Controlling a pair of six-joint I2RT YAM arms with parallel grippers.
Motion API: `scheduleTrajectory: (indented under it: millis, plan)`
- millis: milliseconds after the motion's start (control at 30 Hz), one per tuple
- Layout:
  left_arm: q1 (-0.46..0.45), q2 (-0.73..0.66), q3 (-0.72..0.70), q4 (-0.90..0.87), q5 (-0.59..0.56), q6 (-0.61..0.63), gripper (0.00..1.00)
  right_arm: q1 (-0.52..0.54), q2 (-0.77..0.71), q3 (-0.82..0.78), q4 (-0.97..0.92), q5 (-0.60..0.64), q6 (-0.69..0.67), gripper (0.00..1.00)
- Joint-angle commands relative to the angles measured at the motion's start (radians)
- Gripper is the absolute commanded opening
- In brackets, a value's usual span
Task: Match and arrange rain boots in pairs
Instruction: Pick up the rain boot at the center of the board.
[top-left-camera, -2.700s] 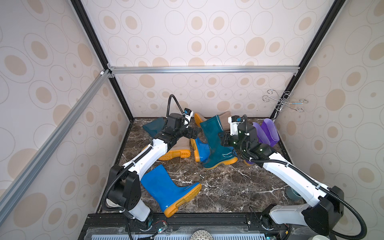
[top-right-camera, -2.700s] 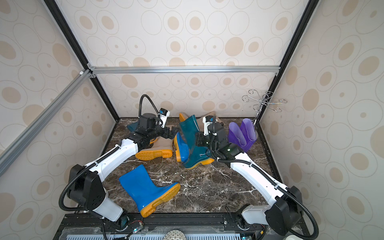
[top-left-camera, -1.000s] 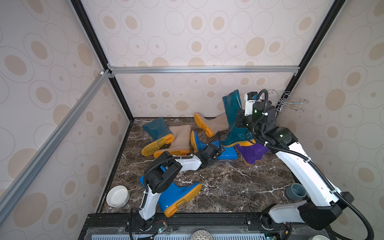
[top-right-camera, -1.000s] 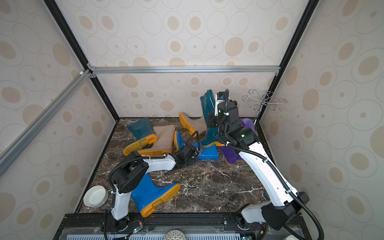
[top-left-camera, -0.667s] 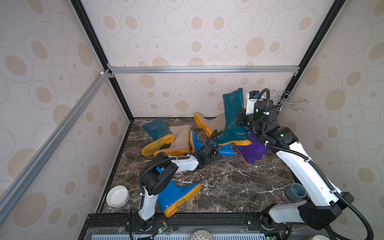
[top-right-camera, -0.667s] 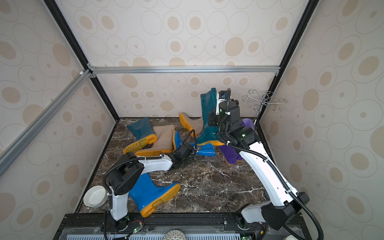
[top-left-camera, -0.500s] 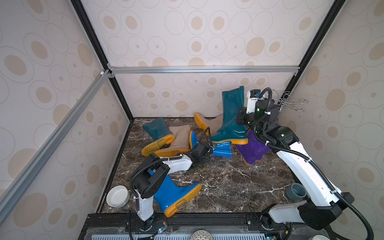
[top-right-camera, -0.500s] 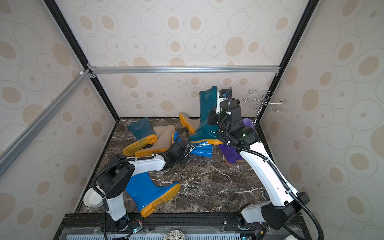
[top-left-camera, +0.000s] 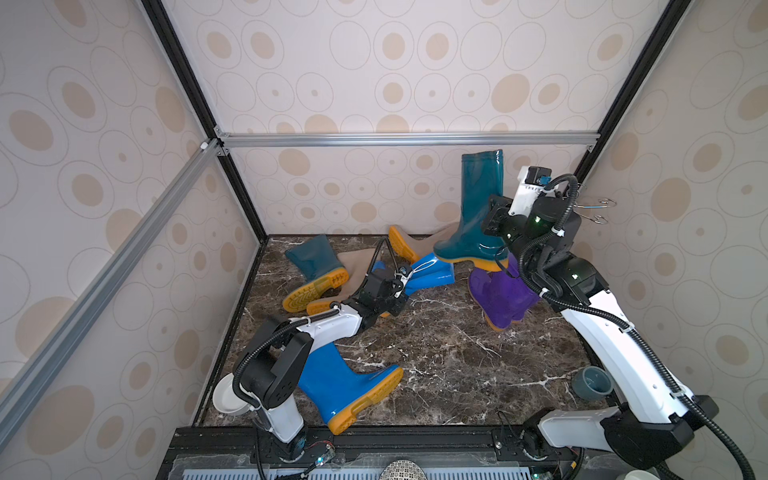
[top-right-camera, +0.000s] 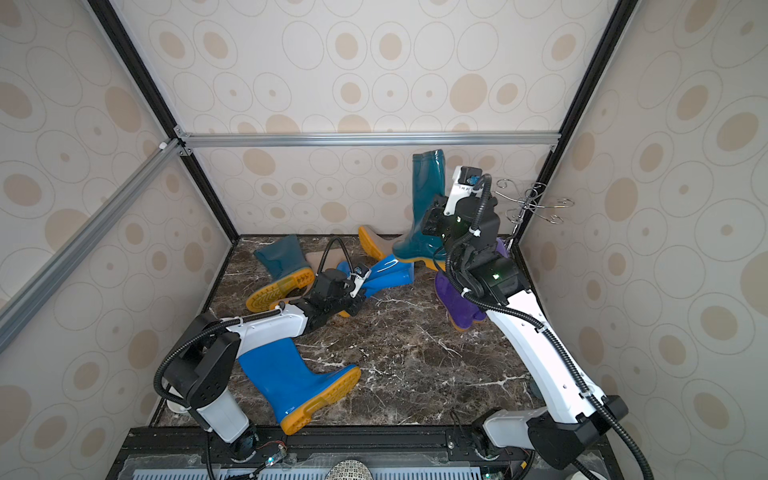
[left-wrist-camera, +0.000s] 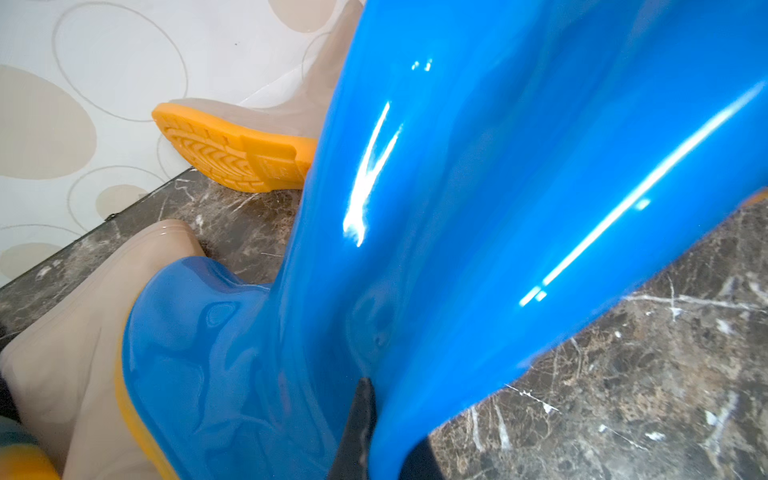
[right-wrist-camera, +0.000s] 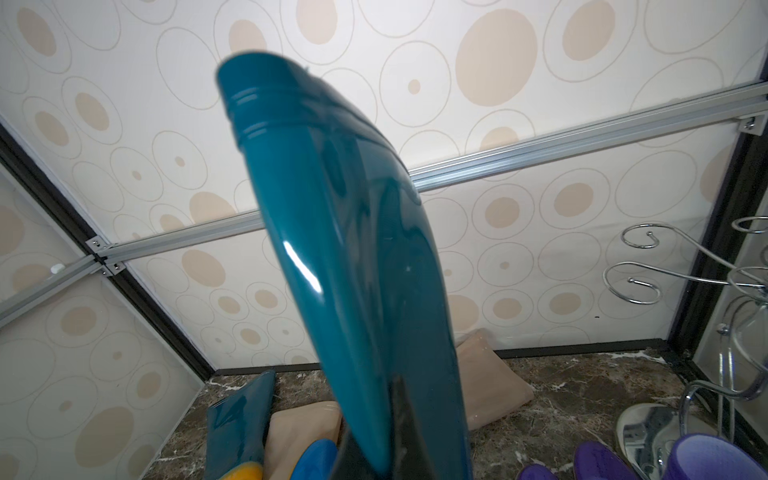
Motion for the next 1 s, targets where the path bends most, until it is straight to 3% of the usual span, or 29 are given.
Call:
scheduleTrajectory:
  millis: [0, 300, 600, 767, 967]
  plan:
    - [0.052, -0.024, -0.012, -0.034, -0.047, -0.034, 0.0, -0.028, 0.013, 0.093, 0.151, -0.001, 0.028, 0.0]
    - [0.15, -0.144, 0.009, 0.0, 0.035, -0.196, 0.0, -0.049, 0.079, 0.138, 0.12, -0.028, -0.033, 0.0]
    - [0.243, -0.212, 0.025, 0.112, 0.155, -0.323, 0.0, -0.049, 0.121, 0.025, 0.198, -0.07, -0.016, 0.0]
    - [0.275, -0.217, 0.047, 0.078, 0.134, -0.288, 0.0, -0.05, 0.132, -0.042, 0.281, -0.045, 0.023, 0.0]
    - [0.359, -0.203, 0.086, 0.032, 0.17, -0.262, 0.0, -0.059, 0.164, -0.001, 0.29, -0.033, 0.012, 0.0]
